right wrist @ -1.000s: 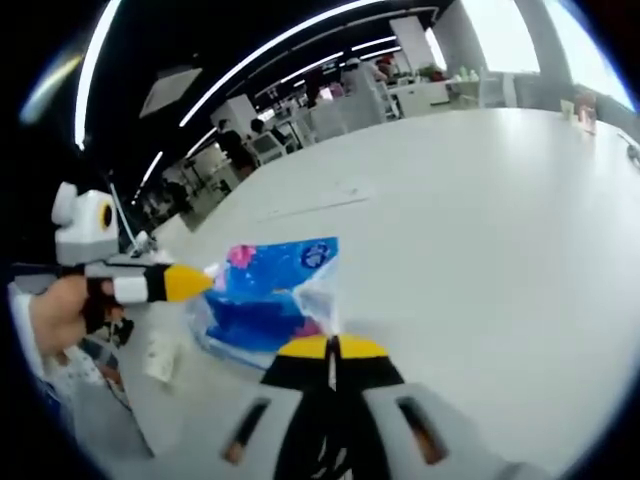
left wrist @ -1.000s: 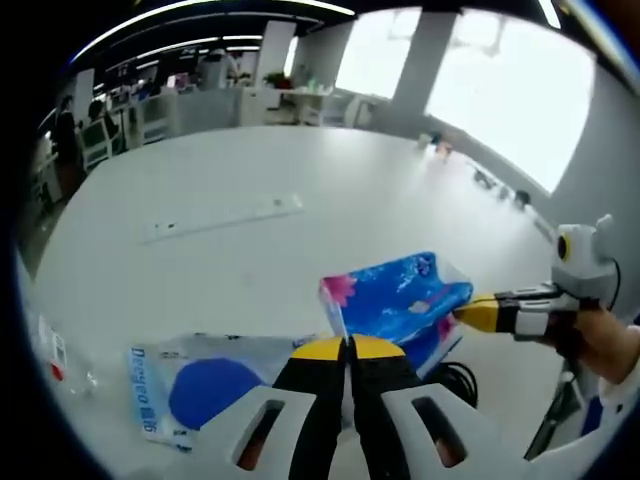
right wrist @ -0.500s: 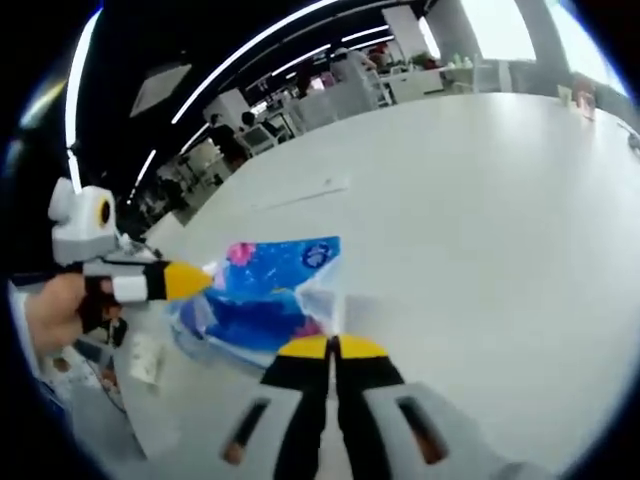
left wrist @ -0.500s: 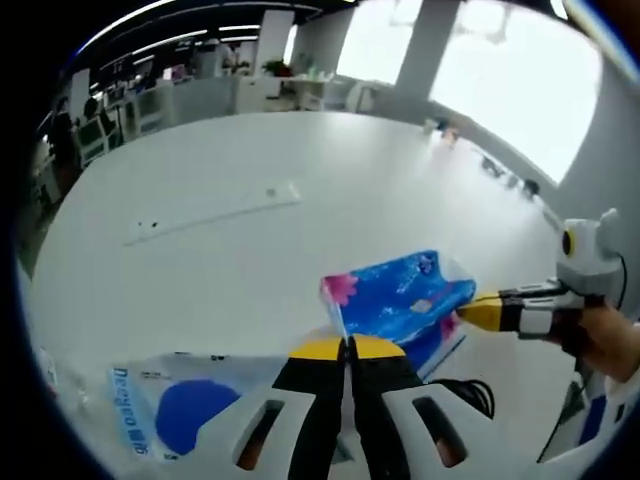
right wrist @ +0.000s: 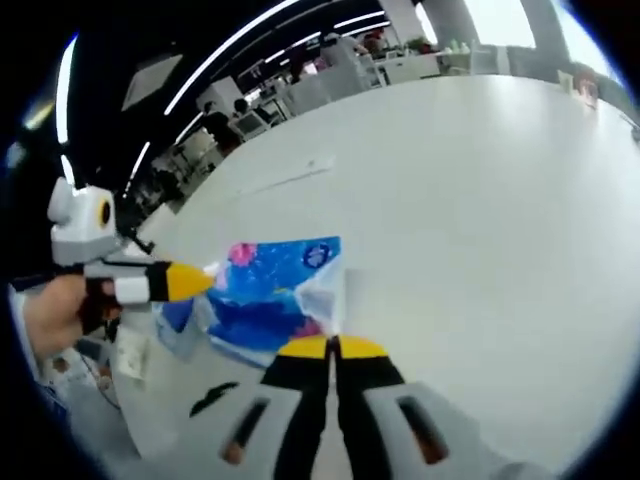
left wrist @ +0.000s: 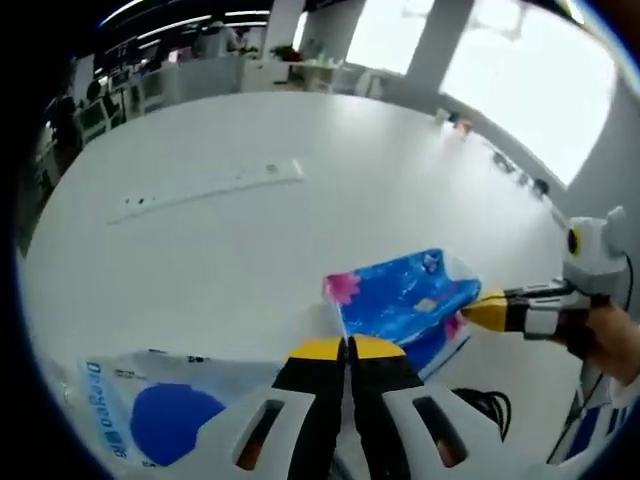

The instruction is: Arrange the tabletop items into an orderly group along one side of the table until the central work area is clear of visible clutter.

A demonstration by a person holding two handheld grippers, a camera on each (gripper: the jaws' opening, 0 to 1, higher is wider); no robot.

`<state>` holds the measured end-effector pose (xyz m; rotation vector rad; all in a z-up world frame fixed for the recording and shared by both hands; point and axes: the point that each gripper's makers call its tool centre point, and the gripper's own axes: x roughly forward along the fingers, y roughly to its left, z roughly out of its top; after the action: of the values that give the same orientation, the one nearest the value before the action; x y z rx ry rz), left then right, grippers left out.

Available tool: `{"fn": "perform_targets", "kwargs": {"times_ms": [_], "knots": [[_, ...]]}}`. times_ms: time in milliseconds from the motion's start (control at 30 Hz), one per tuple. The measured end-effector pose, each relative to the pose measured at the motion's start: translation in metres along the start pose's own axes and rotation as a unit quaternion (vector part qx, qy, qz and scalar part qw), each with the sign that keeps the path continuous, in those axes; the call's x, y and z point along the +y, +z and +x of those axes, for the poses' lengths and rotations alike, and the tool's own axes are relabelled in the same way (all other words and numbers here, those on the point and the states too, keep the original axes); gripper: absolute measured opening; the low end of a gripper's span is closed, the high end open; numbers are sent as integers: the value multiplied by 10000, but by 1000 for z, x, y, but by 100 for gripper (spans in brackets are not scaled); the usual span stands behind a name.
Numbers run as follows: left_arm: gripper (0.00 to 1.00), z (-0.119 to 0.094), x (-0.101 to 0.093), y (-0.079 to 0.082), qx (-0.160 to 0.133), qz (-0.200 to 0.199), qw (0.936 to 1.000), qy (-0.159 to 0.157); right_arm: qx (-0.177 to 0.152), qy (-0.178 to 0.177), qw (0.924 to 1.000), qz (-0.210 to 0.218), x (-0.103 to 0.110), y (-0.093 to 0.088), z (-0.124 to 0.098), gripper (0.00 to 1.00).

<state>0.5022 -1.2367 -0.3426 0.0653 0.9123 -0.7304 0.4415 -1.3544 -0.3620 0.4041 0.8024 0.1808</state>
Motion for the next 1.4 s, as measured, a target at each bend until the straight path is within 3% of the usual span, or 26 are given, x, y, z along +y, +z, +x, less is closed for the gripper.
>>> {"fn": "perform_targets", "kwargs": {"times_ms": [367,533,867,933,1000,1033,1067,1133,1233,1400], "knots": [[0,9,6,-6,48,-68,9998,178,233,-65,9991,-360,-4,-7,6,0],[0,10,5,-10,96,74,9997,230,40,-88,9982,-587,-4,-9,5,0],[2,7,4,-7,-21,-90,9993,353,77,-54,9979,-642,-1,-10,1,0],[14,4,5,-3,-122,-68,9989,452,13,110,9964,-841,2,-10,0,3],[43,1,4,2,-235,-115,9985,487,-200,142,9954,-928,1,-5,-6,19],[58,0,3,5,-304,-153,9983,482,-296,137,9959,-843,1,-3,-8,32],[71,-3,4,9,-428,-170,9975,537,-290,112,9967,-754,0,-3,-11,39],[81,-12,8,20,-697,-16,9951,695,-385,66,9962,-782,-2,-2,-17,43],[97,-22,6,30,-1001,5,9928,654,-641,32,9941,-869,0,6,-27,54],[97,-34,4,30,-956,111,9934,622,-872,60,9919,-926,12,16,-42,63]]}}
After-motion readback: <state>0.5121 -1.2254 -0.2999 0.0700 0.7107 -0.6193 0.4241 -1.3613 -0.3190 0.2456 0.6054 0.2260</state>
